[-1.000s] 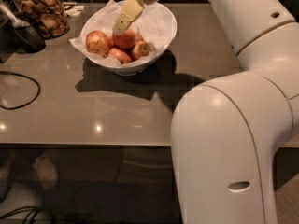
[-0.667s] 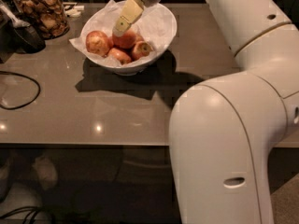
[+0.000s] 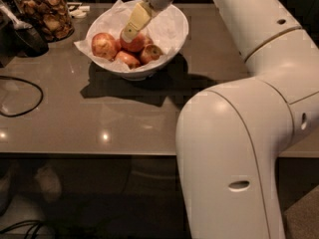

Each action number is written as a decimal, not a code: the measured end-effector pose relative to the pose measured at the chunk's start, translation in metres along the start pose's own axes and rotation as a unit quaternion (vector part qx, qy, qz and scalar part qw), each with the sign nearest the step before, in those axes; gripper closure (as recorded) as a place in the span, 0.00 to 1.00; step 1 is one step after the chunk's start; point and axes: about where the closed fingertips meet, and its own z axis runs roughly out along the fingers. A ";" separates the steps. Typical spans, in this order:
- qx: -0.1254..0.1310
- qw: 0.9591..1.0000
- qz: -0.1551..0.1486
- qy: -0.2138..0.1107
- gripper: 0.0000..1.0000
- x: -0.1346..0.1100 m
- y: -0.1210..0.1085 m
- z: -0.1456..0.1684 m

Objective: Pick apple from white bowl

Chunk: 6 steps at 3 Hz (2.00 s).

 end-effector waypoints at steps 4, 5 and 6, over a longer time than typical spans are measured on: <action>-0.024 1.000 0.009 0.005 0.29 0.003 -0.001 0.017; -0.027 1.000 0.008 0.005 0.29 0.002 -0.001 0.019; -0.032 0.999 0.010 0.006 0.31 0.002 0.001 0.022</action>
Offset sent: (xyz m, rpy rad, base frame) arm 0.0036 -0.0065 -0.0037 0.0044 0.0424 0.0000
